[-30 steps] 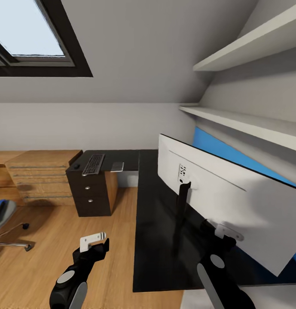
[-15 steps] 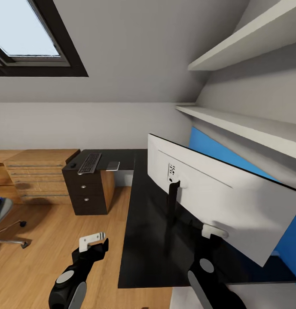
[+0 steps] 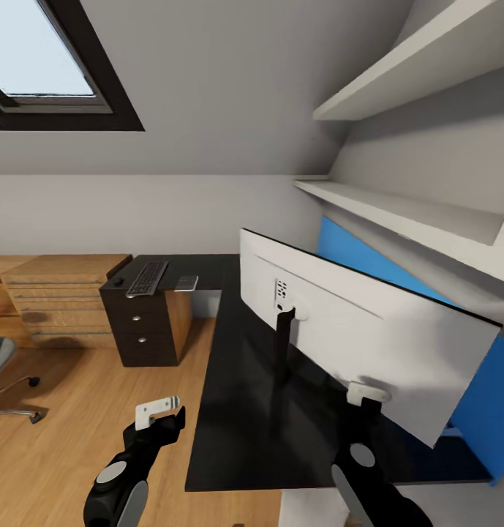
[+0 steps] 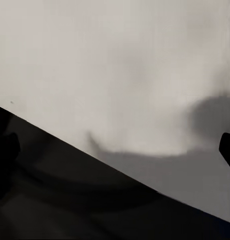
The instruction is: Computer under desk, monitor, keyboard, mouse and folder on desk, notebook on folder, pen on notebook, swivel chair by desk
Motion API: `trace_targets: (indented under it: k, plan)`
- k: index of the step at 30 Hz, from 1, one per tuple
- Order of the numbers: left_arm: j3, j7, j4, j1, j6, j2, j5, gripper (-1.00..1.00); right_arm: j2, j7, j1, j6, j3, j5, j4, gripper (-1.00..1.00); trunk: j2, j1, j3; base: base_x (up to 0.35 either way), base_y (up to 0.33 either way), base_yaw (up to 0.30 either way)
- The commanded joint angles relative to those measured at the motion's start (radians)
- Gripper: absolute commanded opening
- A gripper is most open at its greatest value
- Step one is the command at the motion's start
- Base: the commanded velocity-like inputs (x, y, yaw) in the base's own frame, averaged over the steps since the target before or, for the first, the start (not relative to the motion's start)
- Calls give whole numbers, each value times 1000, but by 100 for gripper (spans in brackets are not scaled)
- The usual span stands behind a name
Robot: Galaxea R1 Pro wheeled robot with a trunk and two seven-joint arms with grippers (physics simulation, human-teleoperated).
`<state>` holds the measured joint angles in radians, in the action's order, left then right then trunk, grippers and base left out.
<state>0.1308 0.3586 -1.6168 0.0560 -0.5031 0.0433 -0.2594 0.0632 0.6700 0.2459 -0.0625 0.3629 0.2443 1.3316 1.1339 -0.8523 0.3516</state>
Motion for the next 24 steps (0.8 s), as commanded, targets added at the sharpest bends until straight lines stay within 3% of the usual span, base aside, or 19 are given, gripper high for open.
trace_targets:
  k: [1,7,12,17,19,23,24]
  plan:
    - [2,10,-2,1,-3,0,-11,100,7,-7,1,-7,3,3,1,100,1,0,1,0,-271,0]
    - [4,8,-2,1,-7,1,-11,100,65,-183,1,-7,1,2,-7,100,1,0,1,0,-239,0]
    - [8,7,-2,1,-7,1,-9,100,68,-199,1,-5,-3,1,-35,100,1,0,1,4,-24,0]
    - [-5,7,-2,1,-3,-1,-10,100,70,-201,1,-4,-26,1,-67,100,1,0,1,238,-1,0]
    - [-56,5,-2,1,-3,-1,-10,100,70,-201,1,-4,-48,1,-72,100,1,0,1,305,-15,0]
    - [-340,0,-2,1,71,3,-17,100,70,-202,2,7,-105,1,-103,100,1,0,1,154,-31,0]
    - [-385,0,-2,1,96,0,-18,100,69,-202,4,9,-133,1,-108,100,1,0,1,12,-3,0]
